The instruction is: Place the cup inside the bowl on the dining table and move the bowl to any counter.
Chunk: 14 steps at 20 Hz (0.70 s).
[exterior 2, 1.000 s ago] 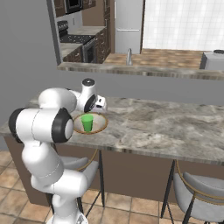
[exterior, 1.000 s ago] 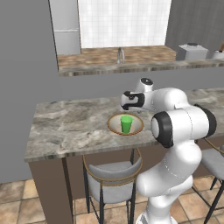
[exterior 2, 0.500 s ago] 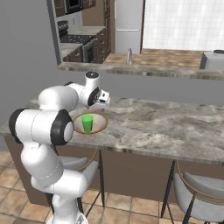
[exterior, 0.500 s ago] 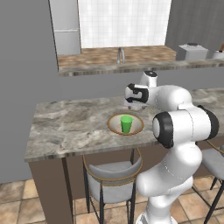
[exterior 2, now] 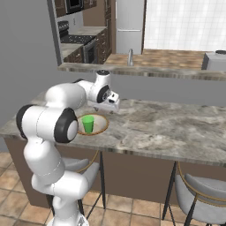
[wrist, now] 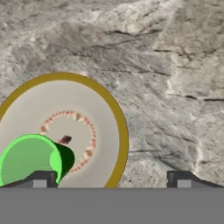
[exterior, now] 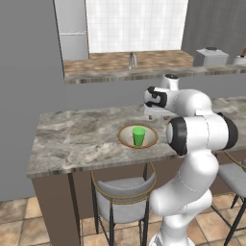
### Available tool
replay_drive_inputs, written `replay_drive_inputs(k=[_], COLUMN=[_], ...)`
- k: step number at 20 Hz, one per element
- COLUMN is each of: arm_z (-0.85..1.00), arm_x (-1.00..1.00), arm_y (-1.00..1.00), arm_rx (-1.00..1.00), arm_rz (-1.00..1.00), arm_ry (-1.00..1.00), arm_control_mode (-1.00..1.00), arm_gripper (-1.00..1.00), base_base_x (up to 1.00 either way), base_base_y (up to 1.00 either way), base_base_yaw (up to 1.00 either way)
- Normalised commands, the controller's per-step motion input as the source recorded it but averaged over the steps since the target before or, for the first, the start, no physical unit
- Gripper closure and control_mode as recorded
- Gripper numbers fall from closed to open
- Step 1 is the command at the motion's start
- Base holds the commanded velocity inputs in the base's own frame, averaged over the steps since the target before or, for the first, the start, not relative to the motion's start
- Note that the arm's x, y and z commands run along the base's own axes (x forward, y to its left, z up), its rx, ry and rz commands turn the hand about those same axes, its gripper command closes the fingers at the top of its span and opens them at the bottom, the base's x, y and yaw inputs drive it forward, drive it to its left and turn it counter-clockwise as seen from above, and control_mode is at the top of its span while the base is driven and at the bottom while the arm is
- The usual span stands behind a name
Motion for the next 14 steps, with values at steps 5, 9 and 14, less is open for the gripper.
replay_drive_inputs(k=[5,9,14], arm_z=[-0.02,0.0,0.0], arm_x=[0.0,0.0,0.0], arm_y=[-0.08,0.0,0.0], arm_rx=[0.01,0.04,0.07], arm_rz=[0.0,0.0,0.03], arm_ry=[0.04,0.07,0.06], arm_control_mode=[-1.0,-1.0,-1.0], arm_gripper=[-1.0,-1.0,-1.0], base_base_x=[0.0,0.0,0.0], base_base_y=[0.0,0.0,0.0], base_base_yaw=[0.0,0.0,0.0])
